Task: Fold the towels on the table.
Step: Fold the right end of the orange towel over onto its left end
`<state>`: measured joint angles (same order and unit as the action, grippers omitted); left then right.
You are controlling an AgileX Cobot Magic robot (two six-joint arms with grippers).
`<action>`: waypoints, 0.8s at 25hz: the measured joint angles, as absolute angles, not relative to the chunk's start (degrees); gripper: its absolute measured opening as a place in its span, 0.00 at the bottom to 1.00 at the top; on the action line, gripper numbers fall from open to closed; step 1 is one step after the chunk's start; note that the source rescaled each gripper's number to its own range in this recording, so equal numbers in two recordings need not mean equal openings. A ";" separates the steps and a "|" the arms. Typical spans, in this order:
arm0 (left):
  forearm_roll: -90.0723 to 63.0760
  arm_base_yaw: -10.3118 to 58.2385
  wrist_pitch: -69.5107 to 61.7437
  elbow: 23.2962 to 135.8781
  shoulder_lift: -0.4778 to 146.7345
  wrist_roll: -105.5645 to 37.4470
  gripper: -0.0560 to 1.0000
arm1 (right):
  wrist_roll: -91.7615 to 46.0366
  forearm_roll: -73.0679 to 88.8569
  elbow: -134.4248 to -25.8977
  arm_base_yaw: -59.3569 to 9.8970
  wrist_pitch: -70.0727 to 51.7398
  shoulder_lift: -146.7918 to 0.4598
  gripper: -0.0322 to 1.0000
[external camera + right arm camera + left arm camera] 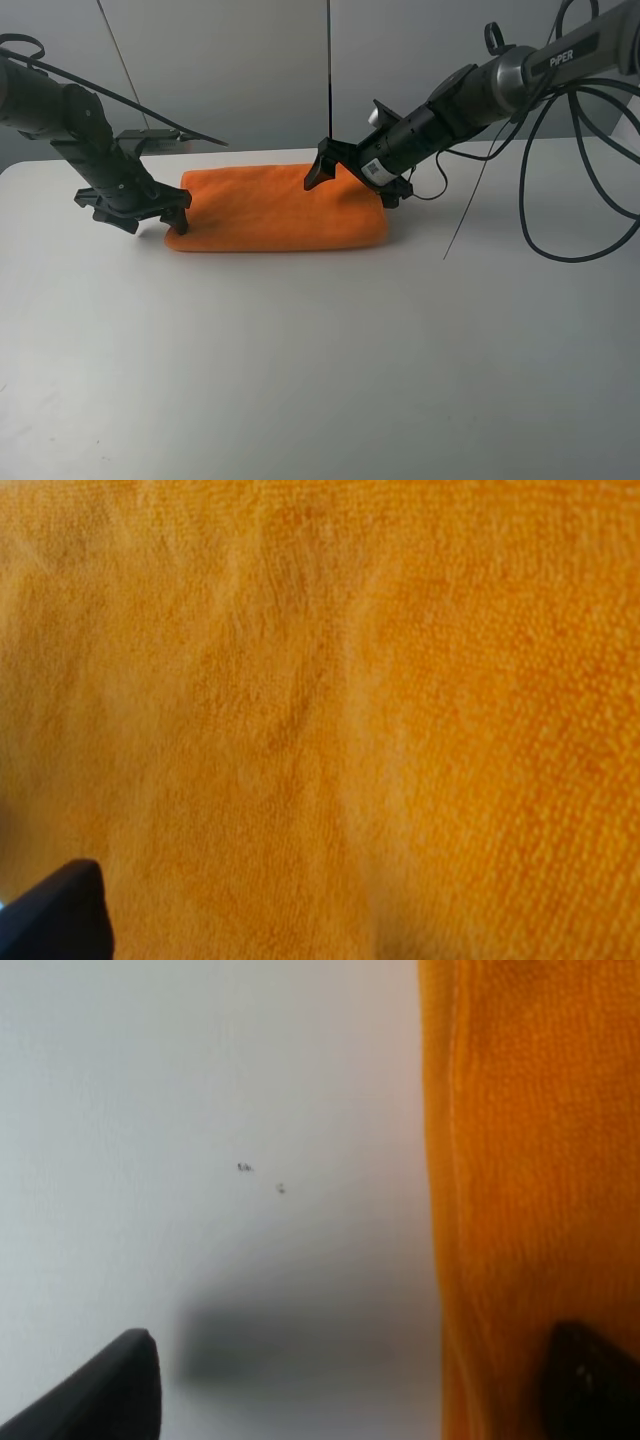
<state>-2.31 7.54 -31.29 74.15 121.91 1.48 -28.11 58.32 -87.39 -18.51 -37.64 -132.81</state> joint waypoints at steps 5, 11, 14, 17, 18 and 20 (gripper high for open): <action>-2.31 7.54 -31.34 74.26 121.91 1.48 0.99 | -27.09 53.29 -87.62 -18.51 -37.94 -132.81 0.83; -2.31 7.54 -31.79 74.26 121.91 1.48 0.99 | -26.26 49.97 -87.62 -18.51 -38.78 -132.81 0.11; -2.31 7.54 -32.50 74.26 121.91 1.48 0.99 | -26.01 49.84 -87.62 -18.60 -39.94 -132.81 0.11; -2.31 7.54 -33.48 74.35 121.91 1.48 0.99 | -25.78 49.55 -87.62 -18.60 -41.52 -132.81 0.11; -2.31 7.54 -33.90 74.35 121.91 1.48 0.99 | -25.62 49.46 -87.62 -18.60 -42.25 -132.81 0.11; -2.31 7.54 -35.44 74.35 121.91 1.48 0.99 | -24.81 49.29 -87.89 -18.60 -44.21 -132.68 0.11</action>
<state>-2.31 7.54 -35.44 74.35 121.91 1.48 -24.81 49.29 -87.89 -18.60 -44.21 -132.68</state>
